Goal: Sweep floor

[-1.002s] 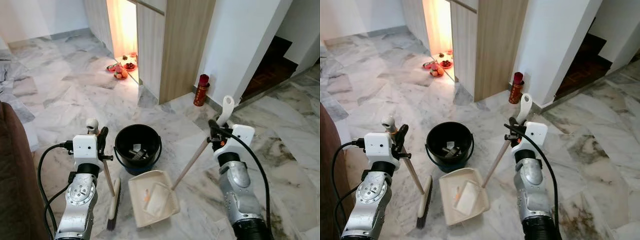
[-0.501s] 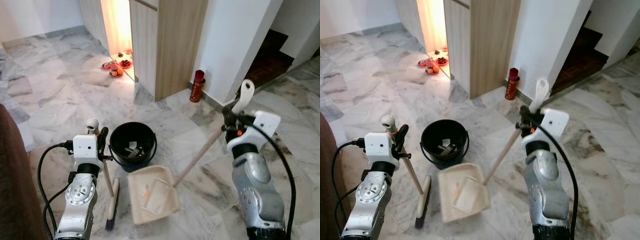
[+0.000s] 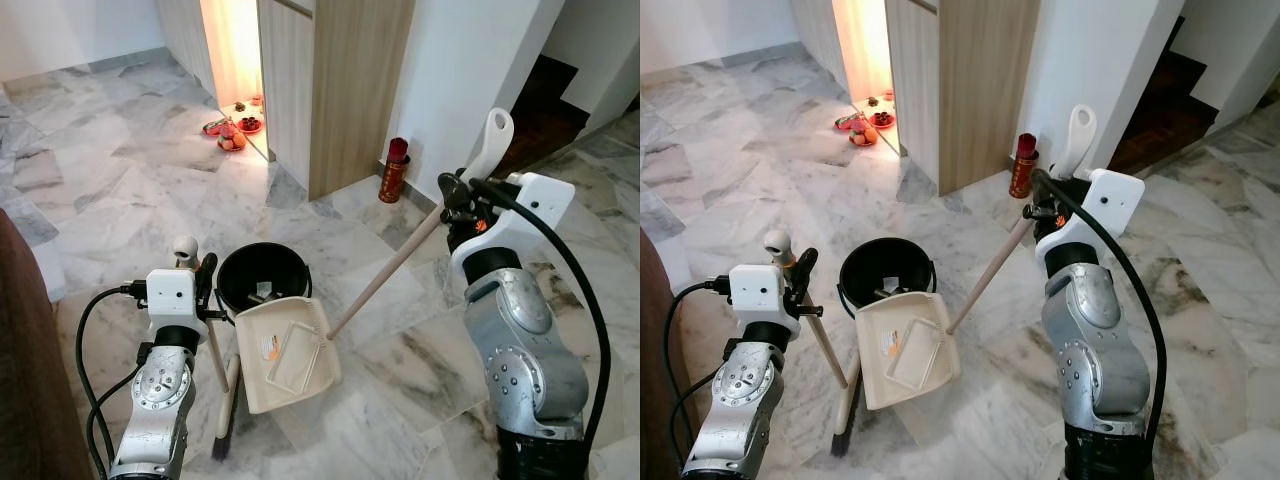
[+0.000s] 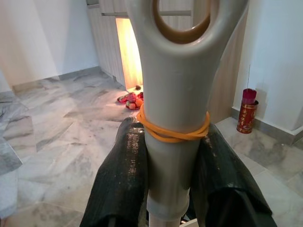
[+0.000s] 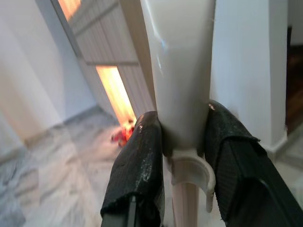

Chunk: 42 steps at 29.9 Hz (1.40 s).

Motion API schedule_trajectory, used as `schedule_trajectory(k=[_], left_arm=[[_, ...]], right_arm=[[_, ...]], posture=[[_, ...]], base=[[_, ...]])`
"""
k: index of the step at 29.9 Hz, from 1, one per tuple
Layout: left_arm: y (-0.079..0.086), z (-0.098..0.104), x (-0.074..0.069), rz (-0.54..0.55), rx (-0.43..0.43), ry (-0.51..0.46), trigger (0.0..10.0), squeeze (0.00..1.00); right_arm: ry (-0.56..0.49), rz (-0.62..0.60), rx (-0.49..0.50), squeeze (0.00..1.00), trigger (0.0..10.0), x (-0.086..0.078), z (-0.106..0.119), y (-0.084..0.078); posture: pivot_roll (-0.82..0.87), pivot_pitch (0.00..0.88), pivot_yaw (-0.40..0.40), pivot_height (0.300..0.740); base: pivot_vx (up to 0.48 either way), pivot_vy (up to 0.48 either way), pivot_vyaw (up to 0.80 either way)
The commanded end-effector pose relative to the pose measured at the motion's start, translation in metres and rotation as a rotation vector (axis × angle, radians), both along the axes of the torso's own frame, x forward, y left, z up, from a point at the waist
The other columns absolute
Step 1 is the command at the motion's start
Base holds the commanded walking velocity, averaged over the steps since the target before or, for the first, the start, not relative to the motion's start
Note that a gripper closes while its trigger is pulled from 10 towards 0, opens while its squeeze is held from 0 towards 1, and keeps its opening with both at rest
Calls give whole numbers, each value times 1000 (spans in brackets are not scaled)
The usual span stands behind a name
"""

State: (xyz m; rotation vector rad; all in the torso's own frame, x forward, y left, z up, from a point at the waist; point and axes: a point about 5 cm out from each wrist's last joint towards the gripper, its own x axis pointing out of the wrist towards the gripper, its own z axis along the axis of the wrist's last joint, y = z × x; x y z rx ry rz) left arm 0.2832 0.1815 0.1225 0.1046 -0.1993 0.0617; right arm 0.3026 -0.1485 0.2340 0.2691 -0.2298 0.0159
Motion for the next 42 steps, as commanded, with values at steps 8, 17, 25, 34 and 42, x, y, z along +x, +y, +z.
schedule_trajectory(k=[8, 17, 25, 34, 42], left_arm=[[3, 11, 1, 11, 3, -48, 10000, 0], [6, 8, -2, 31, 13, -28, 10000, 0], [18, 3, -5, 100, 7, -1, 10000, 0], [19, 3, -6, 110, 3, 2, 10000, 0], [19, 3, -6, 113, 0, -1, 10000, 0]], right_arm=[[-168, 22, 29, 0, 10000, -3, 28, 10], [-174, 11, 71, 0, 10000, 3, 24, 9], [-180, 12, 83, 0, 10000, 4, 23, 10], [-176, 4, 101, 0, 10000, 7, 21, 7], [-164, -4, 125, 0, 10000, 9, 20, 6]], posture=[[84, 51, -43, 740], [97, 34, -43, 740], [100, 39, -43, 740], [104, 45, -48, 740], [106, 47, -50, 740]], base=[[0, 0, 0], [94, 163, 224], [282, 388, 198], [274, 395, 0], [275, 395, -562]])
